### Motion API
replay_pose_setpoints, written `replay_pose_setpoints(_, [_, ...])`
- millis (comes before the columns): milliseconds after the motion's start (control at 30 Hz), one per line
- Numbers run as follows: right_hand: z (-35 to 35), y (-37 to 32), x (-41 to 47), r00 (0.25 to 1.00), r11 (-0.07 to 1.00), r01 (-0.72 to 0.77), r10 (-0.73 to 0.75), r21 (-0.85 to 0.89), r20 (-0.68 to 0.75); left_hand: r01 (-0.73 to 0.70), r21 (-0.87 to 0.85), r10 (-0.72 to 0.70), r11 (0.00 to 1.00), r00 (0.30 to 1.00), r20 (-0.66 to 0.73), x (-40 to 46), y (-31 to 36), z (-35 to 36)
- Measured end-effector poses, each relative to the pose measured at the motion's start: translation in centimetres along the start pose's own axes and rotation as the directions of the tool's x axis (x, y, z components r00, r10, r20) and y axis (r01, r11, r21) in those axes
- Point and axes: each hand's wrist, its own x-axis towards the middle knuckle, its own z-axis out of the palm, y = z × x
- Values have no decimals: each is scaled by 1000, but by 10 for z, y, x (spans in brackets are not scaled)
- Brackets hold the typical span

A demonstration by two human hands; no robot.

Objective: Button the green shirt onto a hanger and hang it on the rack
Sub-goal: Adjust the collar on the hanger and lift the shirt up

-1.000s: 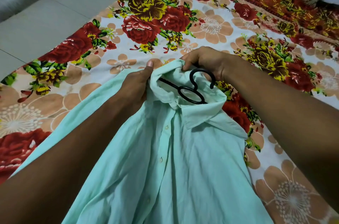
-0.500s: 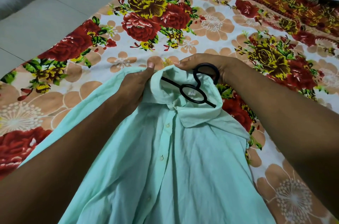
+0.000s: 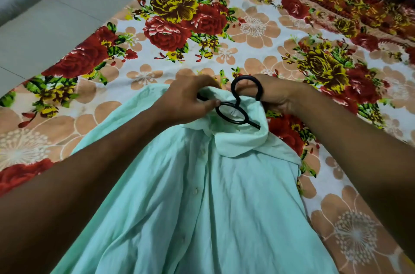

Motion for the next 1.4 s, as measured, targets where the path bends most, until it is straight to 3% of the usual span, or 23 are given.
replay_pose_setpoints(100, [-7,2,-21,990,992,-127,127,-4,-58,-105,67,107,992,993,-41,1,-7,-7])
replay_pose_setpoints(267, [-19,28,-50,986,972,-155,164,179,-36,-135,63,134,989,991,23,5,-1,-12])
replay_pose_setpoints(367, [-11,40,-52,989,914,-88,126,396,-71,-55,-22,57,998,995,80,4,-1,-11])
replay_pose_setpoints(467, [-6,36,-57,992,886,-83,117,456,-47,69,-193,-41,979,989,144,8,-1,-12])
replay_pose_setpoints(600, [4,20,-55,987,925,-156,157,347,25,-39,-134,58,990,988,146,8,1,-11])
replay_pose_setpoints(700, [8,23,-51,976,926,-175,207,335,-63,-118,-127,125,985,991,53,4,-3,-9])
replay_pose_setpoints(967, [8,36,-66,930,959,-188,243,212,-277,-58,-135,57,989,998,-10,12,-4,1])
replay_pose_setpoints(1100, [2,43,-83,964,939,-63,146,337,-224,-44,-101,40,994,998,-39,12,-1,7])
replay_pose_setpoints(1200, [3,50,-89,976,944,-33,101,328,-194,-31,-88,28,996,999,-29,9,-3,4])
replay_pose_setpoints(1300, [12,54,-85,888,989,-139,150,57,-435,-24,-79,22,997,999,-33,6,-6,1])
replay_pose_setpoints(1400, [20,52,-87,802,982,-151,54,-115,-595,-46,-99,43,994,999,-31,4,-3,0])
